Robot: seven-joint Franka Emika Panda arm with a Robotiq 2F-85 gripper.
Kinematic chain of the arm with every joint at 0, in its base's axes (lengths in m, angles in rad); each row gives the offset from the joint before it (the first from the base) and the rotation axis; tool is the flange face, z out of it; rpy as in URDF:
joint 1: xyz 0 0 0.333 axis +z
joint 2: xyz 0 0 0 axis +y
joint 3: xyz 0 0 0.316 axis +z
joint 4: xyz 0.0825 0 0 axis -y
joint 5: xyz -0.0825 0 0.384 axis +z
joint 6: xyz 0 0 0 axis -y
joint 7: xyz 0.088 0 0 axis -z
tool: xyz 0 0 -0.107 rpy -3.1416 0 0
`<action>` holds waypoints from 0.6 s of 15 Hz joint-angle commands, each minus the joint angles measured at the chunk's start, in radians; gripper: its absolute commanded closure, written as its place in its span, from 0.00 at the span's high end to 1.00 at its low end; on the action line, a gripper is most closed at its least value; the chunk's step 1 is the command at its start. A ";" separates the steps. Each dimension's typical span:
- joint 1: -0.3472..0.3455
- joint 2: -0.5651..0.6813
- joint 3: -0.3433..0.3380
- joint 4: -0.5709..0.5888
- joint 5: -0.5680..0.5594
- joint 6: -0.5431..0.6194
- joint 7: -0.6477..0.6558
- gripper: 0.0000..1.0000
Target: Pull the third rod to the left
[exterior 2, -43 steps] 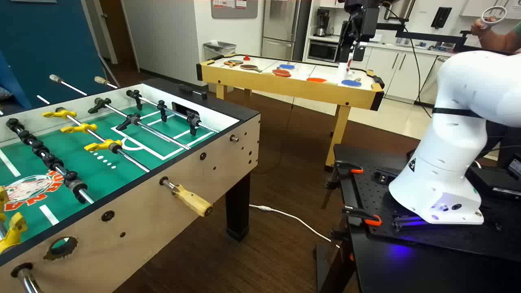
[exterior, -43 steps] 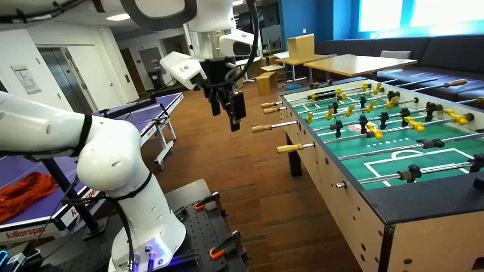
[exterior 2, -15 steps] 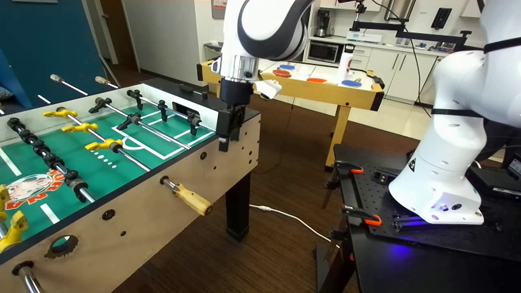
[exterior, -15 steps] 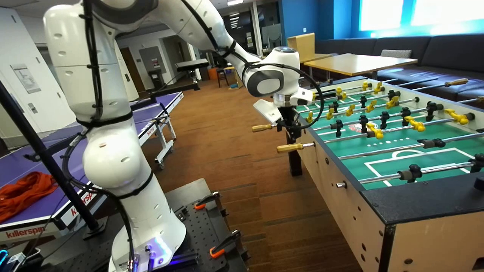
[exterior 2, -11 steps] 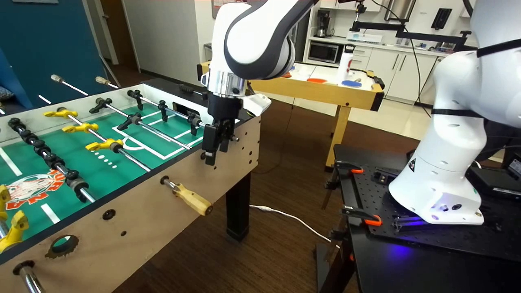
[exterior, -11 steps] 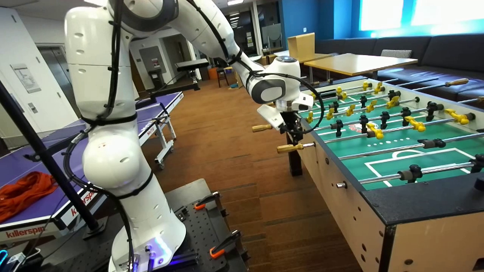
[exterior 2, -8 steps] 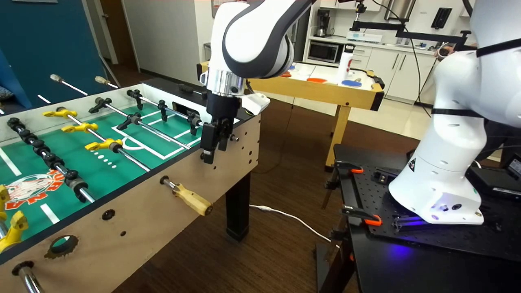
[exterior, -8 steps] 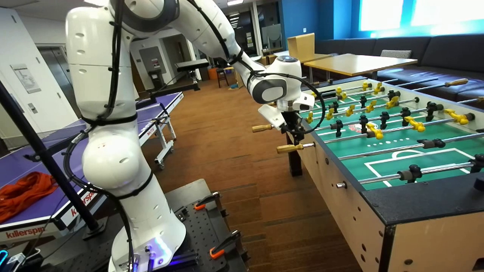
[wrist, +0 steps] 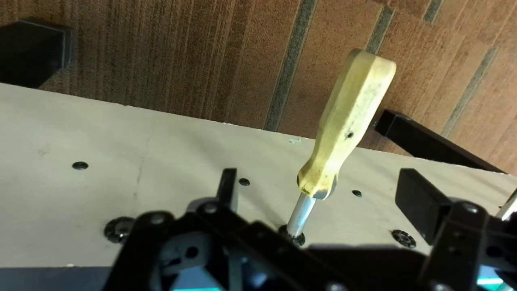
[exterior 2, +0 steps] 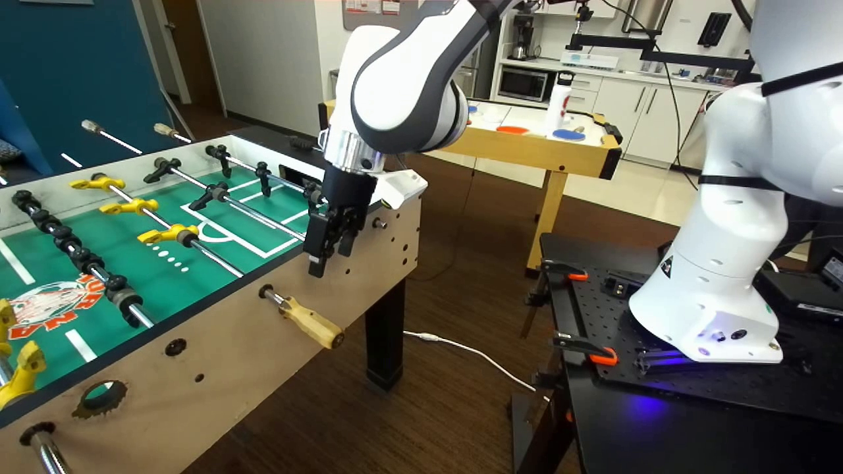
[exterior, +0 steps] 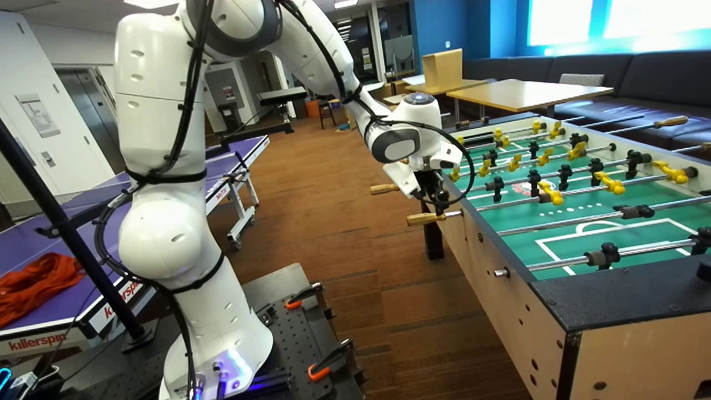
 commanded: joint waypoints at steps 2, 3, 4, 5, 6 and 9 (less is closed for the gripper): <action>-0.012 0.103 0.039 0.066 -0.009 0.068 0.116 1.00; -0.012 0.120 0.044 0.079 -0.012 0.066 0.133 1.00; -0.009 0.137 0.047 0.091 -0.017 0.069 0.150 1.00; -0.010 0.150 0.051 0.103 -0.018 0.069 0.162 1.00; -0.008 0.165 0.053 0.115 -0.021 0.071 0.174 1.00; -0.007 0.205 0.061 0.152 -0.025 0.067 0.193 1.00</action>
